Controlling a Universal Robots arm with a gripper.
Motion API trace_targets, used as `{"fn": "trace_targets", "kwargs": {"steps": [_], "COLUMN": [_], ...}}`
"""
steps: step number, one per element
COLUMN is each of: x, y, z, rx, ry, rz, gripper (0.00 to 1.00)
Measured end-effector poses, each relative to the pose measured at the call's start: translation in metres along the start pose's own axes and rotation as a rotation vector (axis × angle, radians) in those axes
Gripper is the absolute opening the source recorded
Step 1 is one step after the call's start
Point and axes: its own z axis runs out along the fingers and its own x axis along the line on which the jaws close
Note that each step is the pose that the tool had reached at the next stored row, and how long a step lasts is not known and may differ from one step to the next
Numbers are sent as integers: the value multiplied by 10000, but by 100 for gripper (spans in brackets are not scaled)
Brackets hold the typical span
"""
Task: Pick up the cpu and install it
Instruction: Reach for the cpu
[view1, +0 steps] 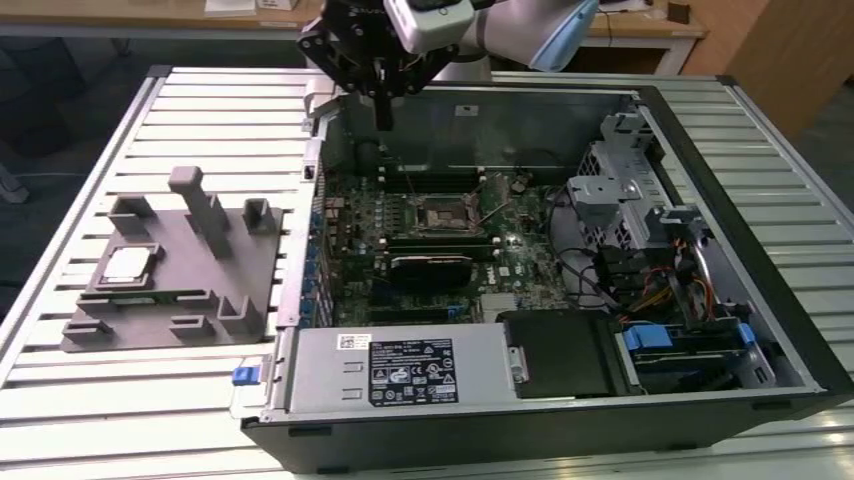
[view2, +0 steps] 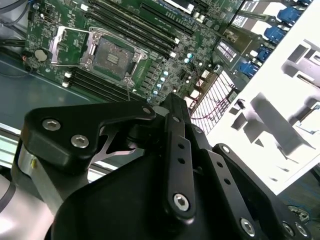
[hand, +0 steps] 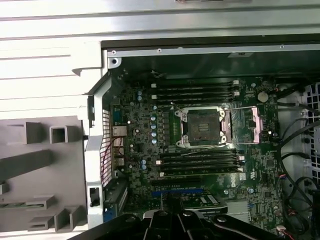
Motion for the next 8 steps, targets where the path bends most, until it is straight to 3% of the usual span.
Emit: {"fn": "trace_targets", "kwargs": {"steps": [8], "x": [57], "y": [-4], "z": [-1], "rx": [0], "ry": [0], "rz": [1], "gripper": [11]}}
